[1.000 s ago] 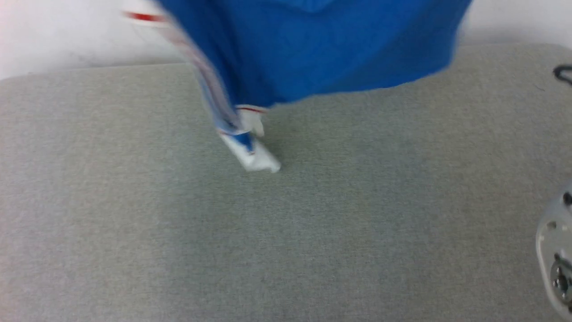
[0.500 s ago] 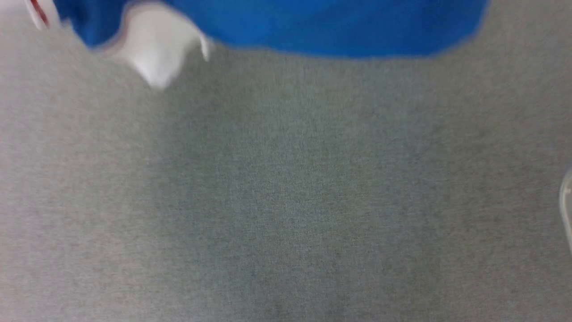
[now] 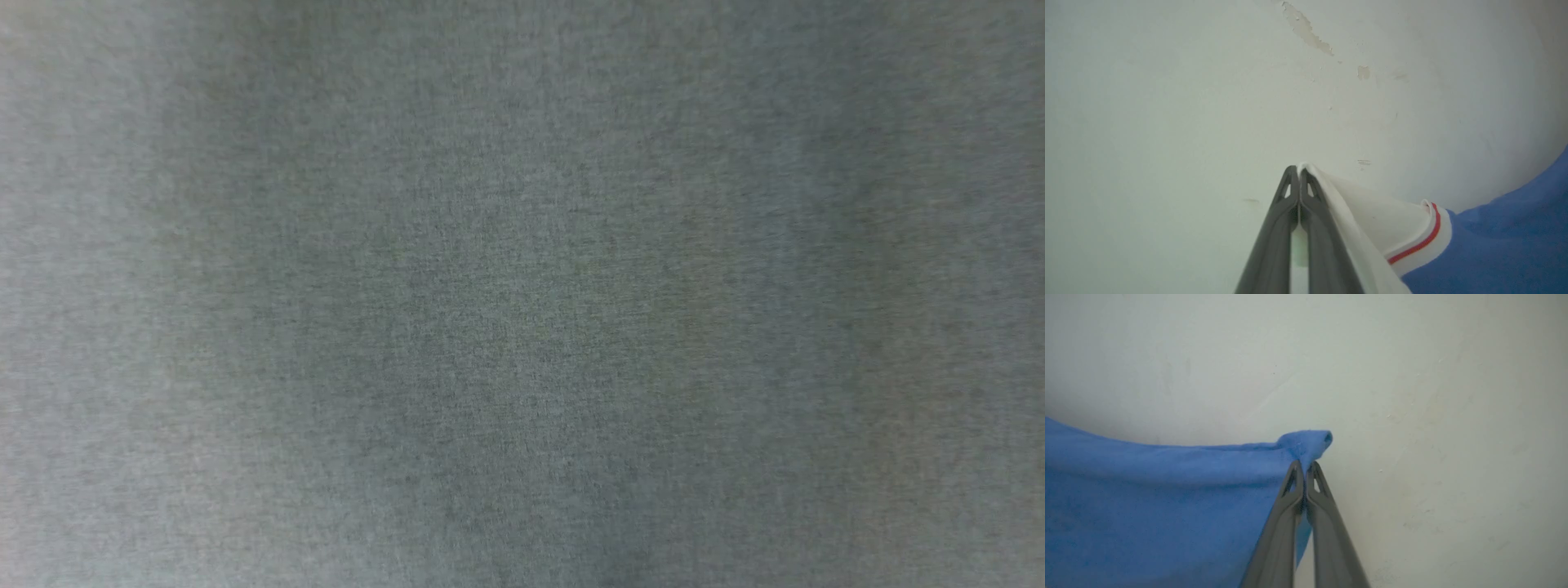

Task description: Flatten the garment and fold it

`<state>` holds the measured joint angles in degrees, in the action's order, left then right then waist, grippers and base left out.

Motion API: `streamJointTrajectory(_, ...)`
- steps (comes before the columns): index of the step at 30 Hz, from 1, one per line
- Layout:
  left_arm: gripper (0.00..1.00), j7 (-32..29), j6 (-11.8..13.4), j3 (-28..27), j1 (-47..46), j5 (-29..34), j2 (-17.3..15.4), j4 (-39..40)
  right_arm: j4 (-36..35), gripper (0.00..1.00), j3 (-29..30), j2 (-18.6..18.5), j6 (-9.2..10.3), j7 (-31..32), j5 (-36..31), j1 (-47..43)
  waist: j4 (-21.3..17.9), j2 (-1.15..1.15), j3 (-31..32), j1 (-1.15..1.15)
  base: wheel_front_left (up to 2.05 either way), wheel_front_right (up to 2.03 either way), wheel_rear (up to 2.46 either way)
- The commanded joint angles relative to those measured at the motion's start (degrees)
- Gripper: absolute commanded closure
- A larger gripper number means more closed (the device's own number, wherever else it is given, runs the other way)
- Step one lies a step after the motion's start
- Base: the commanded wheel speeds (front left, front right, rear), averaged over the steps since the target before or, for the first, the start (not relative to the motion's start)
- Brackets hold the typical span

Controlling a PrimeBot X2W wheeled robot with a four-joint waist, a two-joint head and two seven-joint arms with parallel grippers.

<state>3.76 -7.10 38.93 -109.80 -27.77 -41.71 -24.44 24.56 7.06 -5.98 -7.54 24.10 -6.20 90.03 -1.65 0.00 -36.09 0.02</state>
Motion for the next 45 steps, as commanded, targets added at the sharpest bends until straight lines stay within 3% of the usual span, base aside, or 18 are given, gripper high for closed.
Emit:
streamJointTrajectory(1, 1.0, 1.0, -0.1, -0.3, 0.3, -0.3, 0.2, -0.4, 0.4, 1.0, -0.4, -0.5, 0.05, -0.4, -0.6, 0.6, 0.6, 0.0, -4.1, -0.02, 0.0, 0.0, 0.0)
streamJointTrajectory(11, 1.0, 6.8, -0.3, 1.8, 8.6, -5.0, -0.9, 3.7, 0.7, 1.0, -5.1, -2.5, 0.05, -2.5, 1.9, -1.2, 1.6, 0.0, -8.0, -0.02, 0.0, 0.0, 0.0)
streamJointTrajectory(18, 1.0, 6.8, 0.4, 3.4, 20.4, -10.3, -6.4, 14.6, -8.1, 1.0, -10.7, -6.5, 0.05, -1.3, 13.0, -9.5, 2.5, 0.0, -5.5, -0.02, 0.0, 0.0, 0.0)
streamJointTrajectory(21, 1.0, 5.7, 2.7, 3.8, 27.9, -13.0, -10.1, 21.4, -15.8, 1.0, -10.3, -8.5, 0.05, 1.0, 17.6, -17.6, 3.0, 0.0, -3.1, -0.02, 0.0, 0.0, 0.0)
streamJointTrajectory(26, 1.0, 4.6, 9.0, 5.1, 42.0, -17.6, -16.0, 33.3, -28.9, 1.0, -5.1, -11.0, 0.05, 6.0, 22.9, -36.1, 3.9, 0.0, 1.8, -0.02, 0.0, 0.0, 0.0)
streamJointTrajectory(34, 1.0, 5.7, 19.8, 11.4, 64.6, -22.3, -24.2, 47.7, -43.3, 1.0, 2.7, -9.9, 0.05, 9.6, 27.0, -64.0, 4.0, 0.0, 7.5, -0.02, 0.0, 0.0, 0.0)
streamJointTrajectory(40, 1.0, 8.2, 25.0, 17.0, 78.7, -27.5, -24.9, 49.5, -46.1, 1.0, 2.8, -9.4, 0.05, 9.2, 31.2, -79.4, 4.1, 0.0, 11.7, -0.02, 0.0, 0.0, 0.0)
streamJointTrajectory(45, 1.0, 8.5, 24.7, 22.6, 87.7, -32.4, -21.1, 46.9, -45.0, 1.0, -0.3, -11.2, 0.05, 8.0, 33.6, -89.8, 4.2, 0.0, 15.1, -0.02, 0.0, 0.0, 0.0)
